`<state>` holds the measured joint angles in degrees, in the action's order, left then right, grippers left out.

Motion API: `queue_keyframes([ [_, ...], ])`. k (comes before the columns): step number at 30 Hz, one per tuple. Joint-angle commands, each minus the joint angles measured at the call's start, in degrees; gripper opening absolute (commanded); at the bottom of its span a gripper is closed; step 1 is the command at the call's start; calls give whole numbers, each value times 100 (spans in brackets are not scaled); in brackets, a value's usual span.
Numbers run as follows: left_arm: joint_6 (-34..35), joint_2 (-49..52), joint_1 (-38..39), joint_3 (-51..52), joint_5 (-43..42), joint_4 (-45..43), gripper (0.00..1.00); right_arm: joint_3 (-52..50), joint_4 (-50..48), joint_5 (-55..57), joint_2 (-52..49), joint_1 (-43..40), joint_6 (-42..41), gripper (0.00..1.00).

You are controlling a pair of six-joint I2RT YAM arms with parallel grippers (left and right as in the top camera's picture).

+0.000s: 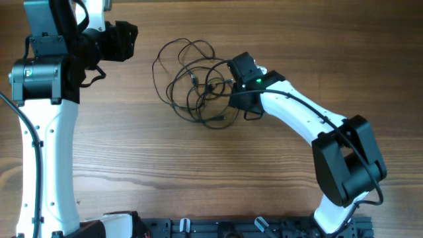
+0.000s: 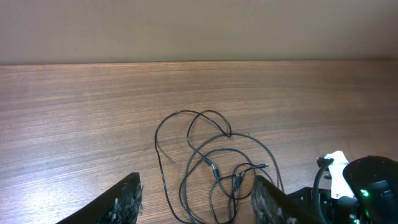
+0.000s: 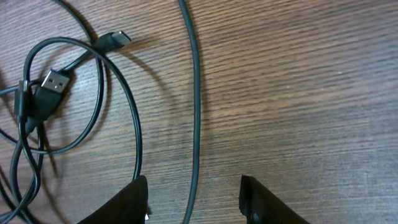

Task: Untangle cables
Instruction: 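Lower the right gripper onto the right side of the cable pile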

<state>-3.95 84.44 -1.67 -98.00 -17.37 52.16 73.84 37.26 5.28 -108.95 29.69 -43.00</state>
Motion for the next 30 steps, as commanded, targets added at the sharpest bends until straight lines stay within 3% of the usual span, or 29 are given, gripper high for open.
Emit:
queue_keyframes([
  [1,-7,11,-4,-63,-17,4,58,-48,26,476,114,101,-365,50],
  [17,-7,11,-4,-63,-127,107,58,-48,118,702,-229,278,-968,50],
  [30,-35,11,-4,-63,-247,107,58,-48,-76,667,-597,278,-798,49],
])
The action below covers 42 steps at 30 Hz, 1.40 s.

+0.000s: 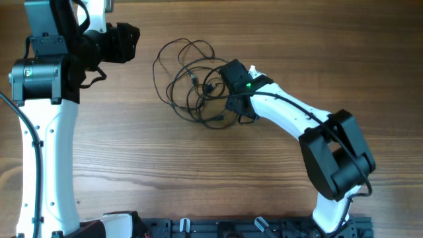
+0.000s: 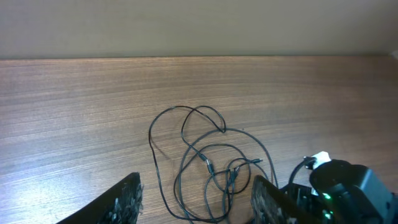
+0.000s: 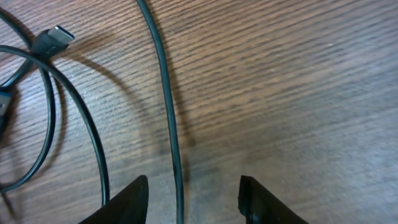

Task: Untangle cables
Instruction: 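Lower the right gripper onto the right side of the cable pile, then grasp a black cable strand with the right gripper and lift it up-right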

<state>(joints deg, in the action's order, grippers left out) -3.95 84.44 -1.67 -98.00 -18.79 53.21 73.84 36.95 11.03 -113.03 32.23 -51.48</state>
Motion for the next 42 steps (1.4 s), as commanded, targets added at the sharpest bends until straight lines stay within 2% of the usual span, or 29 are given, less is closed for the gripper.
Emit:
queue_keyframes([
  [1,-105,13,-7,-63,-105,2,58,-48,-44,96,-212,24,50,49],
  [3,-247,39,-7,-59,-85,7,58,-48,-55,90,-238,24,44,49],
  [10,-245,485,-4,-59,-63,46,58,-48,-251,-210,-313,22,50,34],
  [21,-245,1174,-4,-59,-66,46,59,-48,-396,-382,-487,24,44,30],
  [29,-245,1255,-4,-59,-68,44,59,-46,-481,-490,-702,7,46,27],
  [33,-245,1255,-4,-59,-70,44,59,-46,-485,-490,-702,7,46,18],
  [35,-247,1255,-4,-57,-68,46,59,-46,-551,-516,-702,7,103,5],
  [42,-245,1255,-4,-57,-68,81,59,520,-592,-511,-584,-153,503,5],
])
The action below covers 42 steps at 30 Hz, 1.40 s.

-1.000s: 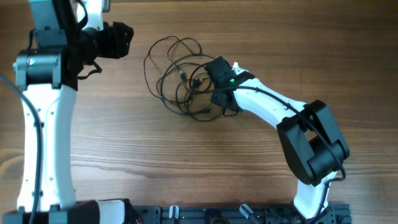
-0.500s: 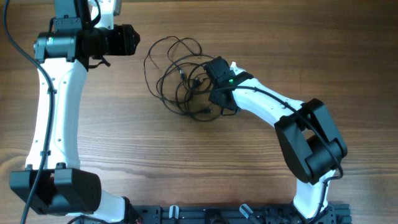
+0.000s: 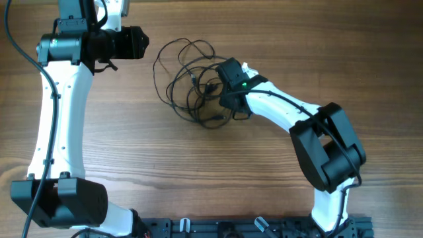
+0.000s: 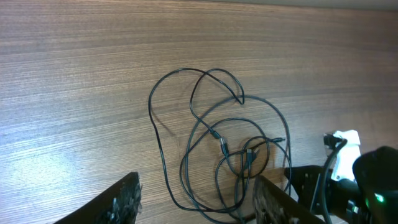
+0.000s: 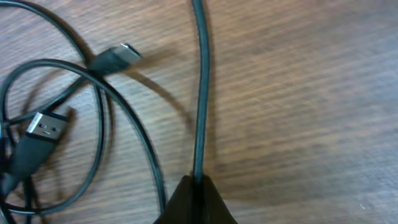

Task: Untangle cables
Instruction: 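Grasp a black cable strand with the right gripper and lift it up-right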

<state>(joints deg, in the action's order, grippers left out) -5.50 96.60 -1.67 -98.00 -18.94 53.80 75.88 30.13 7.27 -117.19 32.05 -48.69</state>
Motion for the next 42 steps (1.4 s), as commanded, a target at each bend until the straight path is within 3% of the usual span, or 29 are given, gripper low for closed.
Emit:
queue_keyframes([
  [1,-92,39,-4,-57,-52,31,59,435,149,-105,-90,-201,232,5],
  [10,-94,39,-4,-57,-55,35,59,1950,1021,-111,988,-1019,1141,5],
  [19,-138,42,-4,-57,-164,33,59,3117,2033,-223,1858,-1110,1740,5],
  [27,-157,50,-4,-48,-271,37,59,4242,2514,-1484,2330,-1102,2170,5],
  [34,-175,50,31,-48,-341,50,59,5362,2712,-1128,2380,-1104,2173,5],
  [42,-181,50,149,-48,-374,48,59,5700,2680,-501,2380,-1104,2203,5],
])
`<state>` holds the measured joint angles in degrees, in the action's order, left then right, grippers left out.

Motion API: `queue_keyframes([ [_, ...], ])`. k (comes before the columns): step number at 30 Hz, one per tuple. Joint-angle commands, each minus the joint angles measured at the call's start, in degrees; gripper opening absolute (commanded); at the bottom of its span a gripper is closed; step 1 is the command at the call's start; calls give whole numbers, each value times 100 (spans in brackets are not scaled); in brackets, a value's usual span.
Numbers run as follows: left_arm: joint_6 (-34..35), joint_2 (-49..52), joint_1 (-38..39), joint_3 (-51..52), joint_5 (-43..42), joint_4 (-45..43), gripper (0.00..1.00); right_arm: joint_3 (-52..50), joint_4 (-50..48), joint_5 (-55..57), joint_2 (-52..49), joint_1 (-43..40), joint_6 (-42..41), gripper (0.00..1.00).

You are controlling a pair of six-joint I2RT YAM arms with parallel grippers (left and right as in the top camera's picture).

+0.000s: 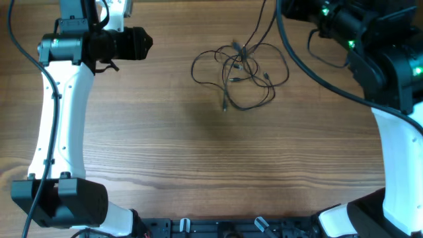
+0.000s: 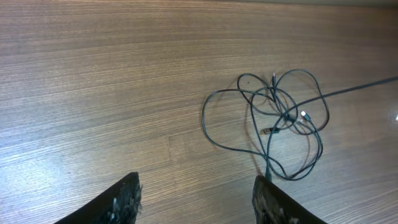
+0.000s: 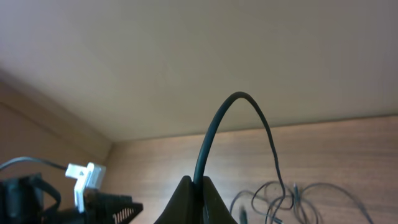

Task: Untangle cables
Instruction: 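Grasp a black cable strand with the right gripper and lift it up-right, then lower the right gripper back onto the cable pile centre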

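A tangle of thin black cables [image 1: 241, 69] lies on the wooden table, also seen in the left wrist view as cables [image 2: 280, 124]. One strand rises from it to my right gripper [image 3: 199, 183], which is shut on that black cable [image 3: 214, 134] high above the table. The raised strand arches over and drops back to the tangle [image 3: 286, 199]. In the overhead view the right arm [image 1: 357, 33] fills the top right corner. My left gripper [image 2: 196, 199] stands open at the far left, well apart from the tangle, with nothing between its fingers.
The wooden table [image 1: 198, 165] runs wide around the tangle. The left arm [image 1: 59, 99] stands along the left side. A black rail [image 1: 231, 228] edges the near side.
My right gripper, shut on a cable strand at the table, is now lifted high with it. The tangle has shifted to the right and up the table. The left arm stays put.
My right gripper was open low over a cable strand at the tangle's right edge, then a little further left over it. Then it was shut on the strand. Now it holds the strand high and the tangle has been dragged right.
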<state>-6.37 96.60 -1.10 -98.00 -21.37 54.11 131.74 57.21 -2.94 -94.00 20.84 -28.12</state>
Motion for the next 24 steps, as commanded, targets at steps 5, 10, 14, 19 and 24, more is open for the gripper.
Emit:
queue_keyframes([
  [5,-223,50,160,-48,-131,22,59,111,229,1333,37,17,337,5],
  [10,-225,50,201,-48,-133,20,59,87,730,2000,-177,20,876,4],
  [14,-223,50,201,-48,-131,20,59,87,1224,2090,-553,20,1008,5],
  [19,-225,50,201,-48,-131,28,60,50,1880,1746,-1217,116,804,5],
  [24,-245,50,201,-48,-129,83,60,-20,2155,1749,-1718,249,402,4],
])
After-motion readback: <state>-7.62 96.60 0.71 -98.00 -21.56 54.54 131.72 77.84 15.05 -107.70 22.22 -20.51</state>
